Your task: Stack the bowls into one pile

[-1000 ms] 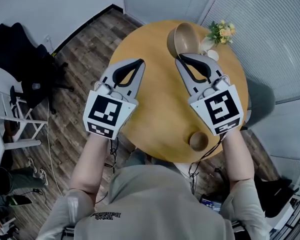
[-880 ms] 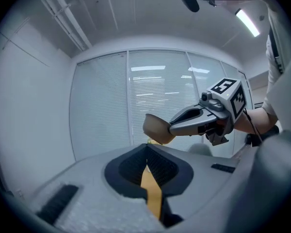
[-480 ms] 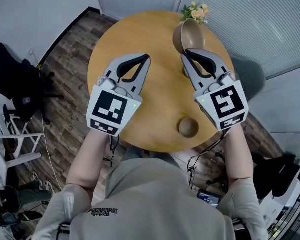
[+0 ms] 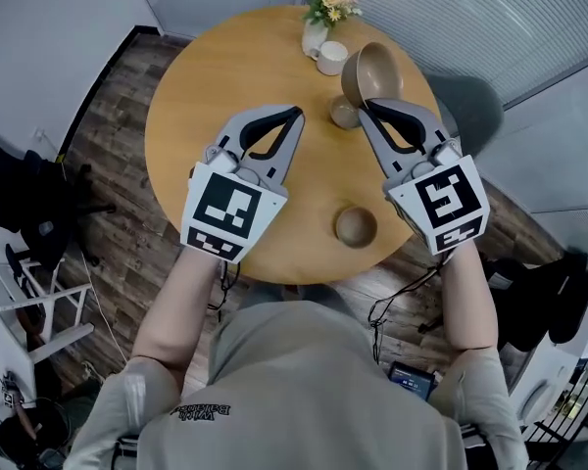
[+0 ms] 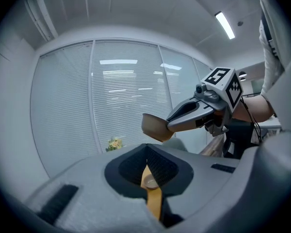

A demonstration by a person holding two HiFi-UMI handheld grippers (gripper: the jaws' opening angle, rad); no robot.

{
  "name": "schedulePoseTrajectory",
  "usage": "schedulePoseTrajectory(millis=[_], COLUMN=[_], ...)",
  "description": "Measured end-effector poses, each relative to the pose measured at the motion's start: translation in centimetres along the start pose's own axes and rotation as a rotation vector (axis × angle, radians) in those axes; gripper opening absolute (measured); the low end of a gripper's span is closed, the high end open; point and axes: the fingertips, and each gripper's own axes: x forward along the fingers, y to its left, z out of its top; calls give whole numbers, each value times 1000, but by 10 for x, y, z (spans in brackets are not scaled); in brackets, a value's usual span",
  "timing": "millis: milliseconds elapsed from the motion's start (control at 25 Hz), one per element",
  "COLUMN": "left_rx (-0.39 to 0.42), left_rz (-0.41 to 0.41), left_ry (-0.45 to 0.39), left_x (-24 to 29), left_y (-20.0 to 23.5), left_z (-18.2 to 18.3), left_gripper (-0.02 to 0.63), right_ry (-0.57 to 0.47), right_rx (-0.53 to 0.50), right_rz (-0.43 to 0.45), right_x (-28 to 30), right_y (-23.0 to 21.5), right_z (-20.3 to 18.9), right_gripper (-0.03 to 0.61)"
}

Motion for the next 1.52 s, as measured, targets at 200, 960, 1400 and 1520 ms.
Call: schedulePoseTrajectory(millis=[200, 960, 1400, 1520], left_rx=[-19, -50, -136, -165], left_rz=[-67, -196, -260, -276], left_ry=[31, 198, 326, 364], left_x=[19, 59, 63, 65], left_y=[-24, -91, -139, -153], left_z=[-12, -89, -162, -184], left_gripper=[20, 20, 20, 20], right_ry=[56, 282, 374, 417], right_rx=[26, 176, 301, 298], right_rz=[-10, 57, 155, 172], right_x=[-16, -32, -37, -40], right_y=[2, 45, 100, 113], right_z=[-29, -163, -237, -257], right_gripper=[34, 34, 34, 34])
